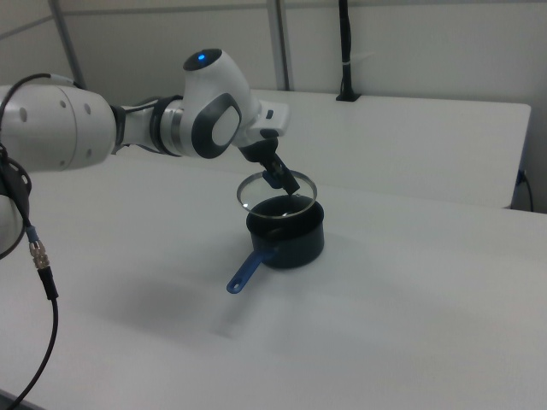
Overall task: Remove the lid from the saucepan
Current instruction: 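Lift the glass lid up off the saucepan rim, then carry the lid beside the saucepan and lower it to the table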
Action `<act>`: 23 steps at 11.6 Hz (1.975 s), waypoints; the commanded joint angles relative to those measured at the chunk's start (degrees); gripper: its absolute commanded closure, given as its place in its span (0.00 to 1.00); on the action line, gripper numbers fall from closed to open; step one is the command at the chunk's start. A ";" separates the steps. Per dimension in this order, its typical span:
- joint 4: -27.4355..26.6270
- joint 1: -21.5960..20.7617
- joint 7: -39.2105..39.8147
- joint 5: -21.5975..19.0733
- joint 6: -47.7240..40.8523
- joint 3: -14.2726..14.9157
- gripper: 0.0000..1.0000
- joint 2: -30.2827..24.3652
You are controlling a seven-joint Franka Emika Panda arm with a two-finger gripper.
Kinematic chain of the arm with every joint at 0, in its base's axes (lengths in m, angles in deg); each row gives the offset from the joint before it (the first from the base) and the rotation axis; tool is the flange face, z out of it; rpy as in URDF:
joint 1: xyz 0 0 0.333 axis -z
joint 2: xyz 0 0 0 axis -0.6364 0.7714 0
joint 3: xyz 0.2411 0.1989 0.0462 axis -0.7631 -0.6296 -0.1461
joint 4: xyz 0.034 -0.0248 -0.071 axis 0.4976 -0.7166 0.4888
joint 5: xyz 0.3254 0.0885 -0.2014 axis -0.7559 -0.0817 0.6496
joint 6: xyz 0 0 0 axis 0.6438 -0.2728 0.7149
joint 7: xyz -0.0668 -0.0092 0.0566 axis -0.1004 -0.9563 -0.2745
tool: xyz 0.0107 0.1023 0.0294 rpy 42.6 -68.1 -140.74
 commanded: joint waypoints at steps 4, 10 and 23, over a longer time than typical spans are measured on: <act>-8.03 -0.55 18.79 0.46 -21.36 -2.91 0.66 -15.45; -28.94 -5.74 18.54 5.02 -17.89 -8.80 0.66 -24.60; -39.25 0.32 18.19 15.40 -10.05 -12.50 0.41 -17.76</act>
